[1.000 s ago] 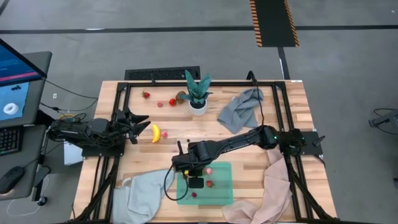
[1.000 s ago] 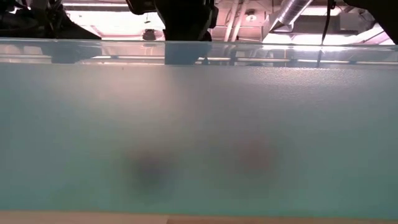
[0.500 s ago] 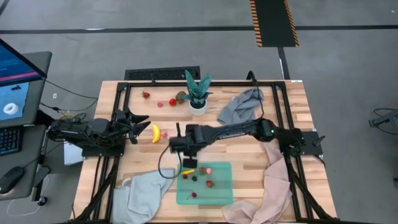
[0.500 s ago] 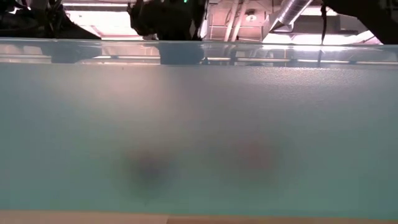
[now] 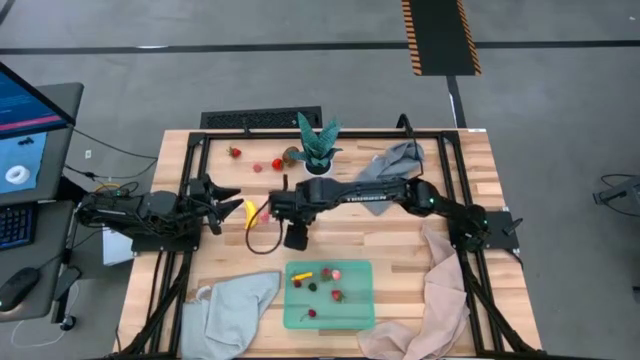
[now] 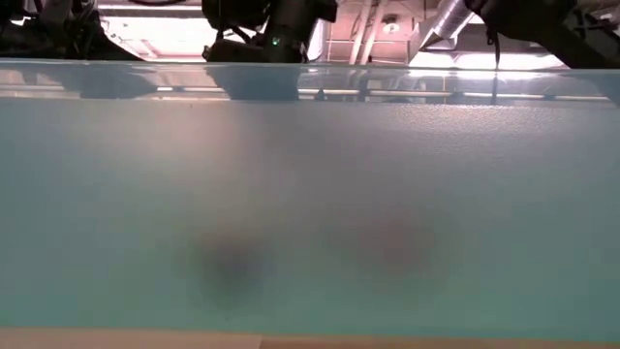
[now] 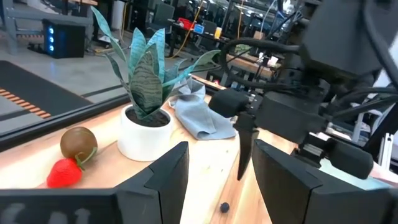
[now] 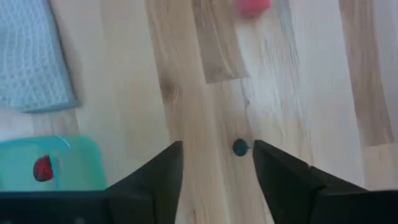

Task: Pick and placing Produce into tupperware
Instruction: Put the blueberry into the green bin

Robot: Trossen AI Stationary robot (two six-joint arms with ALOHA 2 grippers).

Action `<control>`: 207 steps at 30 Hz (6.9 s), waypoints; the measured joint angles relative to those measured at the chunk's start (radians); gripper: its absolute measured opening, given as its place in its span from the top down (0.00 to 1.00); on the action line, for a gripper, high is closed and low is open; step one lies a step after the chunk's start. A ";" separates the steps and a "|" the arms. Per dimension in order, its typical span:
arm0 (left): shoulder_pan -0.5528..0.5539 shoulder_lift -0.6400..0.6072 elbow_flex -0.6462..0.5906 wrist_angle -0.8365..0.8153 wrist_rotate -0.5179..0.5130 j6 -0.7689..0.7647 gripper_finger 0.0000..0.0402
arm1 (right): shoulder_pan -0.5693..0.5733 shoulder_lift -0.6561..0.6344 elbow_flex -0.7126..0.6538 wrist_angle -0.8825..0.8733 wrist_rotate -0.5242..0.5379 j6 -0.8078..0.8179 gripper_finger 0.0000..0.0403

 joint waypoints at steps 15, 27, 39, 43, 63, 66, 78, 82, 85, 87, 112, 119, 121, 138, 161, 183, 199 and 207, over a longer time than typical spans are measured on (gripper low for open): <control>0.000 0.000 0.000 -0.019 -0.010 0.013 0.58 | -0.030 0.061 0.002 0.018 -0.009 0.010 0.46; 0.000 0.000 0.000 -0.017 -0.014 -0.015 0.58 | -0.009 0.067 -0.001 0.028 -0.009 0.011 0.50; 0.000 0.000 0.000 -0.011 -0.023 -0.027 0.58 | 0.000 0.067 -0.001 0.014 -0.009 0.011 0.50; 0.000 0.000 0.000 -0.007 -0.034 -0.027 0.58 | 0.000 0.067 -0.001 0.015 -0.009 0.011 0.49; 0.000 0.000 0.000 -0.009 0.013 -0.030 0.58 | -0.054 0.065 -0.001 -0.067 -0.018 -0.093 0.52; 0.000 0.000 0.000 -0.002 0.002 -0.029 0.58 | -0.061 0.065 -0.001 -0.070 -0.019 -0.107 0.52; 0.000 0.000 0.000 0.038 -0.006 -0.011 0.58 | -0.062 0.065 -0.001 -0.066 -0.100 -0.150 0.53; 0.000 0.000 0.000 0.046 0.014 -0.013 0.58 | -0.063 0.065 -0.001 -0.065 -0.119 -0.166 0.53; 0.000 0.000 0.000 0.083 0.013 -0.013 0.58 | -0.065 0.065 -0.001 -0.062 -0.120 -0.164 0.53; 0.000 0.000 0.000 0.103 0.013 0.005 0.58 | -0.065 0.065 -0.001 -0.061 -0.120 -0.157 0.53; 0.000 0.000 0.000 0.131 0.012 0.071 0.58 | -0.105 0.065 -0.001 -0.013 -0.219 -0.103 0.52; 0.000 0.000 0.000 0.132 0.011 0.065 0.58 | -0.130 0.094 -0.003 -0.014 -0.226 -0.034 0.50; 0.000 0.000 0.000 0.131 0.011 0.065 0.58 | -0.122 0.101 -0.001 0.004 -0.238 -0.041 0.48; 0.000 0.000 0.000 0.126 0.016 0.063 0.58 | -0.107 0.135 0.001 -0.011 -0.189 -0.003 0.48; 0.000 0.000 0.000 0.124 0.016 0.063 0.58 | -0.109 0.158 0.001 -0.034 -0.202 0.016 0.53; 0.000 0.000 0.000 0.125 0.016 0.062 0.58 | -0.109 0.160 0.000 -0.018 -0.189 0.004 0.82; 0.000 0.000 0.000 0.132 0.016 0.066 0.58 | -0.084 0.114 0.025 -0.012 -0.190 0.000 0.82; 0.000 0.000 0.000 0.134 0.016 0.068 0.58 | -0.046 0.078 0.019 -0.029 -0.136 0.012 0.82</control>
